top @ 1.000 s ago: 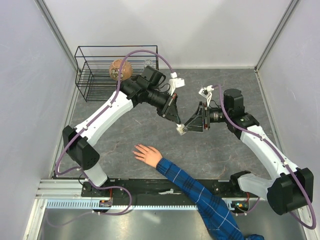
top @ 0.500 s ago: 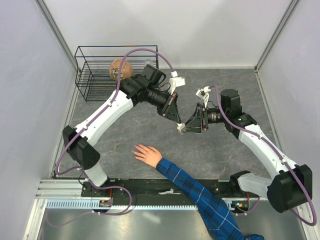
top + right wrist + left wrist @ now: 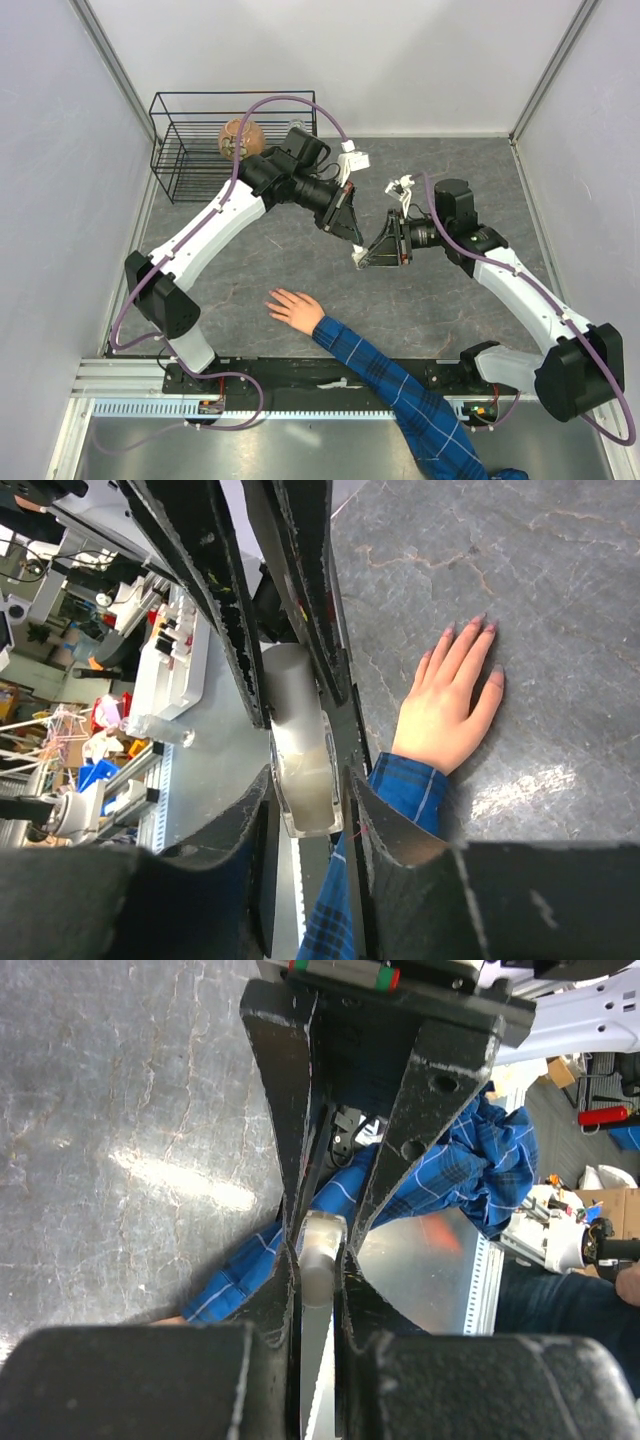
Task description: Paint the nails
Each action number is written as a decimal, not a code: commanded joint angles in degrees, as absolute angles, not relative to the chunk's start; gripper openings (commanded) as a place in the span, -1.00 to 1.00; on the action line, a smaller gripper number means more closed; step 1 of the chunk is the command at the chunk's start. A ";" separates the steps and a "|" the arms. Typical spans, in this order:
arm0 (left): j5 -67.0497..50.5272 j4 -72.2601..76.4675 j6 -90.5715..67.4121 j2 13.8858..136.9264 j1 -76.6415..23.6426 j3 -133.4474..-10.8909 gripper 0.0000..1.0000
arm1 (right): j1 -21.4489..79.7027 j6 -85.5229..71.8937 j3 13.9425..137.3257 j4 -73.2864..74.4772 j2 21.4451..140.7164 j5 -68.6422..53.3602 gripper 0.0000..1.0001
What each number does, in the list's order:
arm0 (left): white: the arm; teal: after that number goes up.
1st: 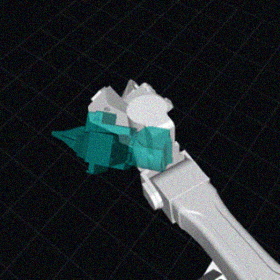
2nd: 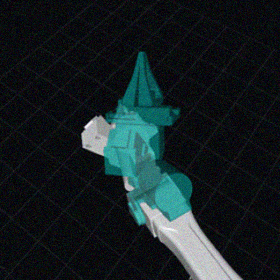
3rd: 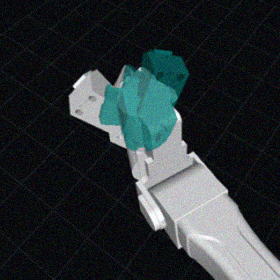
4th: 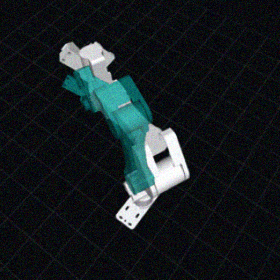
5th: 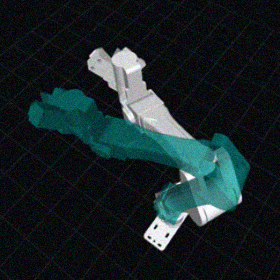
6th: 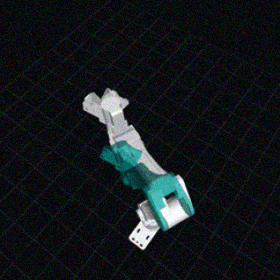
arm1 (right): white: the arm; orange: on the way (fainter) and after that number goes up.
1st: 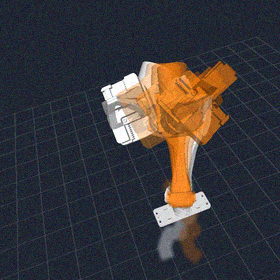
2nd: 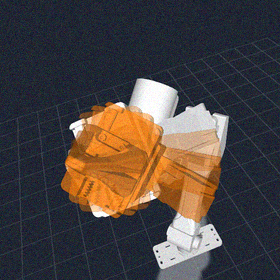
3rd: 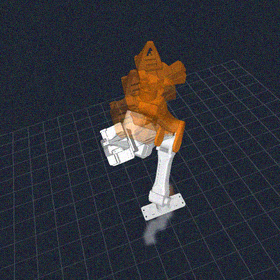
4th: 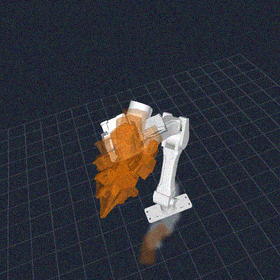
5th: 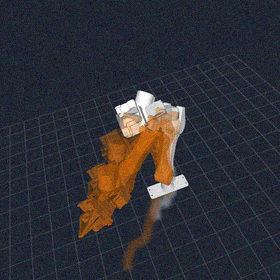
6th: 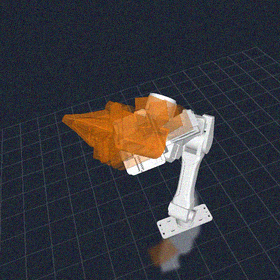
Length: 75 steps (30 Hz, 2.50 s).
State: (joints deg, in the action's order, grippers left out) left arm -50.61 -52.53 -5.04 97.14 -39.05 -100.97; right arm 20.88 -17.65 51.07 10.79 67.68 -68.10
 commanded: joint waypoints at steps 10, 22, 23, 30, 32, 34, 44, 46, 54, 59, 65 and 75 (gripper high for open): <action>-49.91 -29.84 -18.79 85.09 -34.81 -100.04 0.84 | 22.06 -26.54 56.77 -4.22 60.38 -55.11 -1.00; -61.25 15.89 -51.05 82.35 -28.30 -88.42 0.34 | 22.15 -38.75 71.01 -14.58 67.14 -60.29 -1.00; -61.43 19.04 -52.98 82.79 -28.30 -88.33 0.34 | 22.15 -39.11 71.36 -15.20 67.24 -60.29 -1.00; -63.63 23.20 -56.69 84.90 -28.30 -90.44 0.05 | 22.15 -40.25 72.86 -15.64 68.20 -60.73 -1.00; -64.33 23.29 -57.04 85.16 -28.39 -90.61 -0.06 | 22.24 -40.52 73.04 -15.64 68.38 -60.82 -1.00; -64.77 23.29 -57.13 85.34 -28.56 -90.53 -0.07 | 22.15 -41.04 72.95 -16.25 68.38 -60.73 -1.00; -65.74 22.68 -57.30 87.36 -29.88 -91.23 0.08 | 22.24 -42.01 73.12 -17.23 69.34 -61.79 -1.00; -65.57 22.68 -56.96 87.45 -29.97 -91.41 0.08 | 22.24 -42.10 73.39 -17.23 69.61 -62.22 -1.00; -58.65 7.24 -45.64 85.44 -30.32 -94.48 -0.96 | 23.02 -33.69 77.15 -7.33 70.05 -54.19 -1.00; -30.45 -10.97 -25.94 79.72 -36.29 -95.89 -0.97 | 33.11 -12.68 85.77 17.64 70.84 -28.18 -1.00; -1.16 -23.72 -16.70 80.77 -48.24 -103.79 -0.96 | 58.33 3.65 94.29 25.57 73.64 23.33 -1.00; -20.52 -24.88 -19.50 77.97 -41.94 -105.39 0.15 | 58.31 4.24 91.06 23.20 71.11 9.81 -1.00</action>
